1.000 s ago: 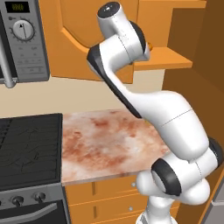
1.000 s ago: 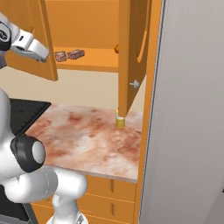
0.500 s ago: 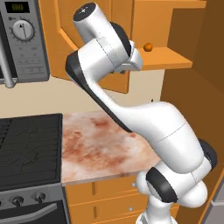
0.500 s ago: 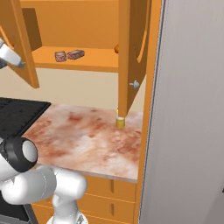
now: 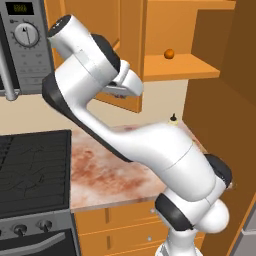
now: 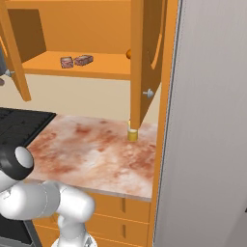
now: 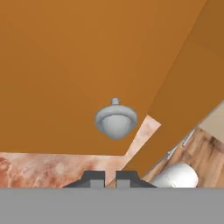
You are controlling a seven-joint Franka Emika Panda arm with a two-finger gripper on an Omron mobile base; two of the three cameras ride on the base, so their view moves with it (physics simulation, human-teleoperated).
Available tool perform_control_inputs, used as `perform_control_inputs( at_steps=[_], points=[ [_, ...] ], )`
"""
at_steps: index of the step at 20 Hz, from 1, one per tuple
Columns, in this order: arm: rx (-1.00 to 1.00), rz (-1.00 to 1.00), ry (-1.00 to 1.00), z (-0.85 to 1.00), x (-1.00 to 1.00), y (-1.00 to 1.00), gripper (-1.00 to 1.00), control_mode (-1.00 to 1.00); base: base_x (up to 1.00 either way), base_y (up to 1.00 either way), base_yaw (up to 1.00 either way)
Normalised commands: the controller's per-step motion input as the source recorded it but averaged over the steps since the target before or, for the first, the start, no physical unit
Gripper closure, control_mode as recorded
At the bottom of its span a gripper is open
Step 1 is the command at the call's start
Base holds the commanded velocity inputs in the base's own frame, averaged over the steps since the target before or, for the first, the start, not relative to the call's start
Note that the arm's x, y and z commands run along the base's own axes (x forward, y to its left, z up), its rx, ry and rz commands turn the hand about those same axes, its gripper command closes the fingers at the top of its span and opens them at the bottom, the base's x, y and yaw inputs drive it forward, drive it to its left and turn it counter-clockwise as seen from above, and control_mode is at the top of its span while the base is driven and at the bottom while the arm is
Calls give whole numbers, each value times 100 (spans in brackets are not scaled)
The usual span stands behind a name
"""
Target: Pick the bar soap and bar soap from the cabinet and place them on the counter.
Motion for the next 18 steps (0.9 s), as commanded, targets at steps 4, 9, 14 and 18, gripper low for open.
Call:
perform_control_inputs(
  at_steps=[4, 9, 14, 18],
  points=[
    [0, -11, 1, -20, -25, 29, -100, -100, 0, 0, 0],
    [0, -3, 3, -11, -52, -6, -100, -100, 0, 0, 0],
    [15, 1, 1, -7, -83, -57, -100, -100, 0, 0, 0],
    [33, 7, 4, 0, -61, -67, -100, -100, 0, 0, 0]
  ],
)
